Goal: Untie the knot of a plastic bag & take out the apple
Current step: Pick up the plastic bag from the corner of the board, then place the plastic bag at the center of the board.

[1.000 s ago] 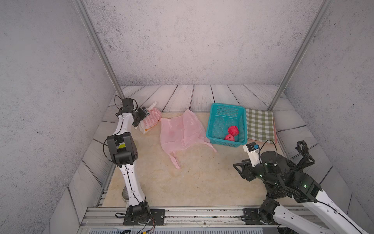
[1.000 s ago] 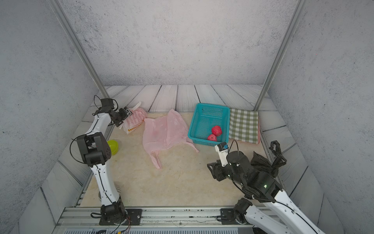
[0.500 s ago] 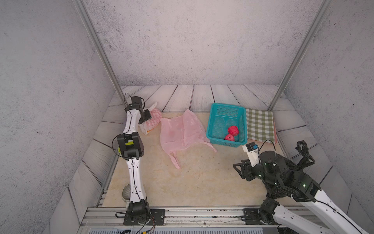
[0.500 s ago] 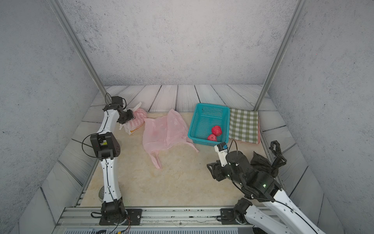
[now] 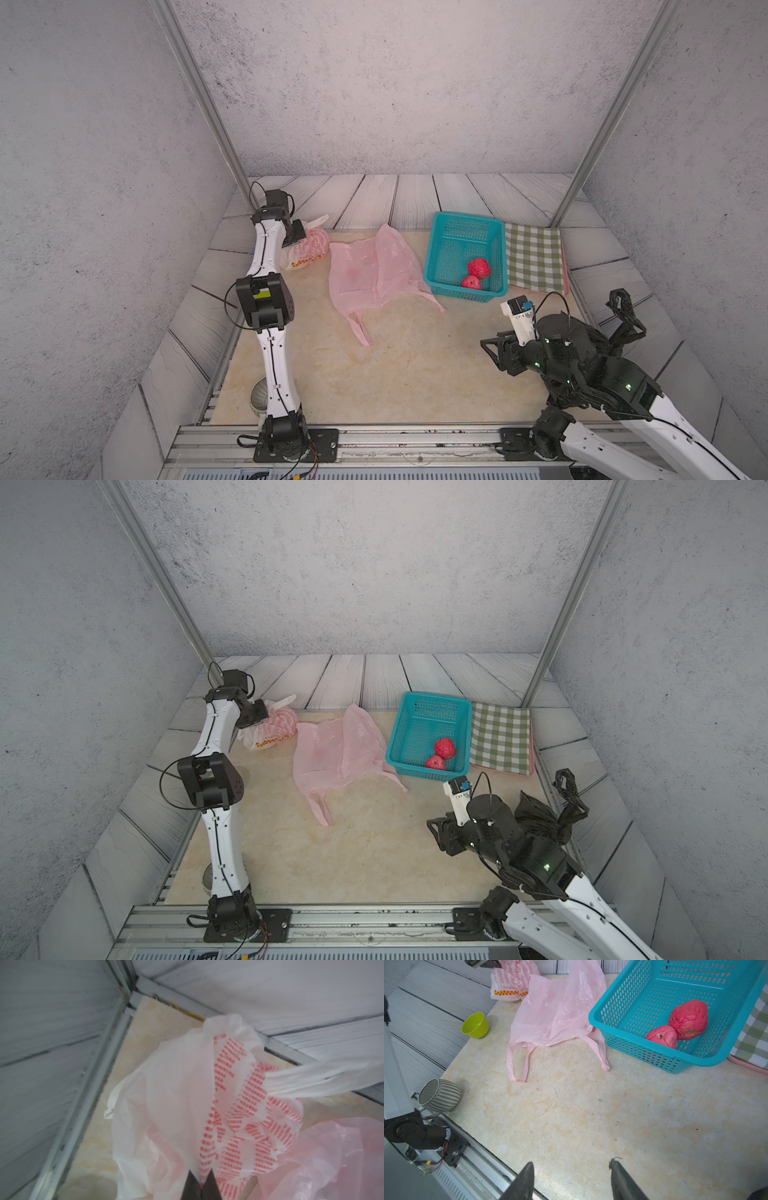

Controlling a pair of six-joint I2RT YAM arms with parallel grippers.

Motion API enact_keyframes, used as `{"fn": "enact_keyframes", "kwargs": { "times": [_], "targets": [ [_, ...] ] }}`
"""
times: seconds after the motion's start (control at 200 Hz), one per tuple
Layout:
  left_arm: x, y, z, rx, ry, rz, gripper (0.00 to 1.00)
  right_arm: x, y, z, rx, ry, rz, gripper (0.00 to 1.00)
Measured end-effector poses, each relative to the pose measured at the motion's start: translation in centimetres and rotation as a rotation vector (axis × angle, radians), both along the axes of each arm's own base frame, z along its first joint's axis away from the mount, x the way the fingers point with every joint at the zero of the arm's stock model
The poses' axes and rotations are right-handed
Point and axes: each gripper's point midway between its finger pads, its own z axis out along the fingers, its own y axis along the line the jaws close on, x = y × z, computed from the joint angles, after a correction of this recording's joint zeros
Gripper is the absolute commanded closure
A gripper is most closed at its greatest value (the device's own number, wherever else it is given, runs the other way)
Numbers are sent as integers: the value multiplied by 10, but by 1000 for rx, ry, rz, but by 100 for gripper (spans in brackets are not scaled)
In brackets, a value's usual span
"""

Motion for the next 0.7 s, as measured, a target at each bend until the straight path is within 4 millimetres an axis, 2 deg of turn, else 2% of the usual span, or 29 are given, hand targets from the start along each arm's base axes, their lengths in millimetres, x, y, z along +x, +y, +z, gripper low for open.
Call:
{"fn": "enact_keyframes", "kwargs": {
  "times": [0.09, 0.155, 0.21, 0.265, 0.345, 0.415, 0.5, 0.59, 0.696],
  "targets": [
    [-13, -9, 67, 95, -113, -19, 100, 0, 0, -1, 3, 4, 1, 41],
    [-27, -32, 124, 160, -220, -63, 100, -1, 1, -1, 4, 5, 3, 41],
    [-46, -66, 176, 198, -324, -124, 100, -1, 1, 0, 3, 4, 3, 41],
    [-70, -99, 218, 205, -421, -189, 100, 0, 1, 0, 1, 3, 4, 41],
    [-112, -150, 259, 158, -529, -313, 100, 1, 0, 5, -7, -6, 1, 40],
    [-149, -173, 273, 97, -577, -403, 100, 3, -1, 14, -8, -28, -2, 40],
    [-184, -191, 273, 5, -601, -509, 100, 6, -5, 28, -5, -65, -19, 40],
    [-216, -220, 256, -119, -590, -679, 100, 8, -12, 44, -1, -106, -50, 40],
    [-248, -263, 221, -212, -495, -906, 100, 8, -22, 60, 1, -148, -84, 40]
  ]
}}
